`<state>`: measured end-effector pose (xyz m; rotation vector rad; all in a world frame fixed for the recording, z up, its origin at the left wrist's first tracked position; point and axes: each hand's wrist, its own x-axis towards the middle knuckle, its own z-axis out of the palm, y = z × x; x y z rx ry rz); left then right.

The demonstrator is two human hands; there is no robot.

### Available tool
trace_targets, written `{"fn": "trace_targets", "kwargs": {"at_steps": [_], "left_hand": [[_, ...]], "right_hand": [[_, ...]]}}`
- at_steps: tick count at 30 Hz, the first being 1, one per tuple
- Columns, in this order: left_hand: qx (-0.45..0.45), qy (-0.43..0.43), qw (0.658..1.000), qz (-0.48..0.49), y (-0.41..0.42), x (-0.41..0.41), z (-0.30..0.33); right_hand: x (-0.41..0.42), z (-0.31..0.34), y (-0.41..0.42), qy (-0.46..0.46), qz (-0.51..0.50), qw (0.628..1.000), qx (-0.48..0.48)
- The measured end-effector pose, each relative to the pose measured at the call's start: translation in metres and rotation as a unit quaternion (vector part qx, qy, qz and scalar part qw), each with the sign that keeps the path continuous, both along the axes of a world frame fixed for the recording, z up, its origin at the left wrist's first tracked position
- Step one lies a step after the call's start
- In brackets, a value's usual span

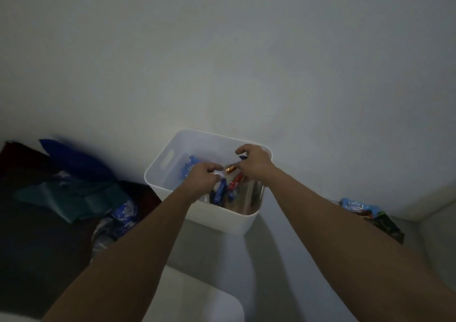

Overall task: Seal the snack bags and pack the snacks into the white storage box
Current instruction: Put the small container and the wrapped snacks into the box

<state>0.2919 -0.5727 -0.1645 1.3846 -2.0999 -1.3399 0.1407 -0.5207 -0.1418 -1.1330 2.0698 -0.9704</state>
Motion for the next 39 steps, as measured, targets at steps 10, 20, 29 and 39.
{"fn": "trace_targets", "kwargs": {"at_steps": [10,20,29,39], "left_hand": [[-0.138,0.044,0.987,0.066,0.020,-0.031,0.007],[-0.164,0.085,0.973,-0.141,0.146,-0.144,-0.023],[-0.176,-0.085,0.930,-0.311,0.240,-0.181,-0.138],[-0.282,-0.135,0.883,-0.350,0.248,-0.222,-0.185]], "right_hand": [[-0.049,0.006,0.043,-0.064,-0.095,0.992,-0.054],[-0.157,-0.046,0.199,-0.008,-0.198,0.980,0.031],[-0.204,-0.134,0.307,0.067,-0.155,0.972,0.160],[-0.179,-0.192,0.352,0.244,0.122,0.925,0.264]]}}
